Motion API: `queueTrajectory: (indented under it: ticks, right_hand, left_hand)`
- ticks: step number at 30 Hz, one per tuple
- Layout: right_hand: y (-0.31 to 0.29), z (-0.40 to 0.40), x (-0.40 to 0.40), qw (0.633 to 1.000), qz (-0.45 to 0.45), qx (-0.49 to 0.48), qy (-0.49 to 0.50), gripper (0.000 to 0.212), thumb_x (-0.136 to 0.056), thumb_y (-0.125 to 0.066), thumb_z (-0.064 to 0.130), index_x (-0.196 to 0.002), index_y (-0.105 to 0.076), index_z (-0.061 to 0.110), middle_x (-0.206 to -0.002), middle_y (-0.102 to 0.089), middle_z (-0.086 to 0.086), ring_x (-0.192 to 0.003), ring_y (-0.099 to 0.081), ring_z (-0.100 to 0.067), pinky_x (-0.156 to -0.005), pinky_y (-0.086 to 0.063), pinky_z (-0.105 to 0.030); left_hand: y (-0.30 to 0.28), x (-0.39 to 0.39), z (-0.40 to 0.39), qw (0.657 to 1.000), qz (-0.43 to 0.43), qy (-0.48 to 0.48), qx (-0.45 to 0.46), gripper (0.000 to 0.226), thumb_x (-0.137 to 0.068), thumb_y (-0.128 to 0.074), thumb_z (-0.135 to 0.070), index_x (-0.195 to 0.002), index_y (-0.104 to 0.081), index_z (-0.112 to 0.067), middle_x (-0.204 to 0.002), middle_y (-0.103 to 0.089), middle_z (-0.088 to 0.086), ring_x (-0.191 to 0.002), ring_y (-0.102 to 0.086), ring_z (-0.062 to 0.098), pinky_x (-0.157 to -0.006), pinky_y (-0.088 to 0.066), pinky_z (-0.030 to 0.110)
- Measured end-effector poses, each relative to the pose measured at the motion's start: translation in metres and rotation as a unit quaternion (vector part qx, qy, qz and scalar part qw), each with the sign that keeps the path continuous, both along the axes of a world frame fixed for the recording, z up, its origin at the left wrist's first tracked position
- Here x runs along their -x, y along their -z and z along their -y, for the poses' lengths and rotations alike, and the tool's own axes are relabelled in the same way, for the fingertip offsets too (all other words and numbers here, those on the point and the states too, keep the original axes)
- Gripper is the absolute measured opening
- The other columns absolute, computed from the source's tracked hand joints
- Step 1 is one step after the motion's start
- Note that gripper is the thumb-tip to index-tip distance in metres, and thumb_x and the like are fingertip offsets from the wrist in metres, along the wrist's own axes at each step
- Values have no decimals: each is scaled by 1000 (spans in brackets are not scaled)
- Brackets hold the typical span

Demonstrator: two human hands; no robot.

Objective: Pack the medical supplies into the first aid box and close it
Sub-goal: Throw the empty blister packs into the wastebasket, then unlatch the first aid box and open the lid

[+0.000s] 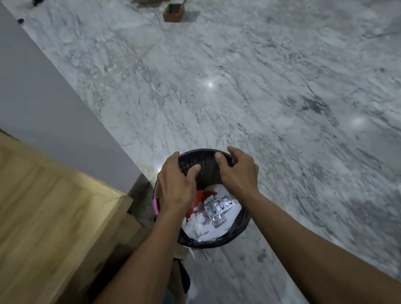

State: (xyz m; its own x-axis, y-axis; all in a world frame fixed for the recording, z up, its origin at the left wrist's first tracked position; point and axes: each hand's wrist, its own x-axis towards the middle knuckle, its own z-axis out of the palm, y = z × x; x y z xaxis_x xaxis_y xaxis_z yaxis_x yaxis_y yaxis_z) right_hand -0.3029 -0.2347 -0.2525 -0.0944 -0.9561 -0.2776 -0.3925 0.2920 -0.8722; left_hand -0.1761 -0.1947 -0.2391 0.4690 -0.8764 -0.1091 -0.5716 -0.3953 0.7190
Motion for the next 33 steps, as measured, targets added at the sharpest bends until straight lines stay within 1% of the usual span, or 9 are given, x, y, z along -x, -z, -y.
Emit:
queueTrajectory:
  ticks: [9, 12, 15, 17, 19, 22, 25, 30, 33]
  right_hand:
    - [-108, -28, 22, 994, 64, 80, 24, 44, -95, -56, 41, -131, -60, 16, -128, -65, -4, -115, -60, -19, -103, -46, -37]
    - [-145, -40, 24, 991, 83, 100, 32, 34, -95, -55, 43, -114, -68, 18, -115, -69, 4, -108, -62, -16, -100, -49, -40]
    - [-190, -64, 26, 985, 116, 128, 23, 24, -95, -53, 46, -92, -66, 25, -100, -69, 8, -99, -66, -16, -89, -53, -36]
    - [-216, -79, 24, 980, 140, 143, 11, 40, -96, -51, 47, -94, -69, 11, -97, -71, -5, -95, -68, -24, -82, -56, -41]
    - [-240, -95, 17, 973, 173, 155, -3, 50, -96, -51, 46, -103, -66, -2, -103, -70, -18, -99, -66, -34, -84, -54, -52]
    - [-266, -116, 2, 964, 211, 152, -52, 45, -97, -50, 46, -97, -72, 7, -103, -73, -5, -100, -68, -21, -90, -54, -47]
    - [-278, -134, -23, 953, 243, 148, -108, 43, -97, -48, 47, -108, -72, 13, -105, -73, 2, -98, -67, -12, -93, -53, -41]
    - [-285, -169, -74, 928, 271, 134, -220, 38, -97, -51, 44, -107, -72, 14, -100, -74, 2, -91, -70, -11, -86, -55, -35]
    - [-281, -190, -106, 908, 273, 127, -292, 30, -94, -56, 44, -97, -74, 20, -94, -75, 3, -89, -71, -12, -86, -56, -39]
  left_hand:
    - [-90, 29, -30, 995, -9, 19, 97, 61, -93, -56, -47, -143, -44, -16, -147, -48, 8, -134, -46, 24, -108, -41, 44]
    - [-125, 31, -41, 991, -8, 14, 133, 60, -91, -55, -51, -141, -47, -17, -144, -51, 6, -131, -49, 22, -105, -44, 43]
    - [-172, 32, -62, 983, 2, 12, 185, 56, -92, -57, -49, -137, -52, -16, -138, -56, 4, -123, -55, 18, -99, -46, 33]
    - [-200, 30, -80, 976, -1, 4, 216, 54, -91, -59, -47, -134, -56, -14, -135, -59, 3, -118, -59, 16, -95, -46, 29]
    - [-223, 25, -100, 970, -6, -14, 243, 52, -90, -61, -46, -131, -59, -14, -132, -62, 1, -114, -62, 15, -94, -49, 30]
    - [-249, 10, -135, 960, 2, -48, 275, 48, -90, -62, -46, -126, -63, -15, -127, -65, 0, -108, -64, 13, -90, -50, 27]
    - [-266, -11, -169, 953, 37, -79, 290, 45, -90, -62, -46, -122, -65, -15, -122, -68, 0, -104, -66, 13, -92, -52, 31]
    - [-279, -51, -226, 940, 80, -157, 291, 41, -90, -63, -44, -117, -68, -13, -114, -71, -1, -98, -67, 11, -91, -52, 31]
    - [-279, -75, -263, 931, 103, -208, 280, 37, -90, -62, -43, -110, -70, -14, -101, -75, -1, -95, -69, 8, -90, -53, 32]
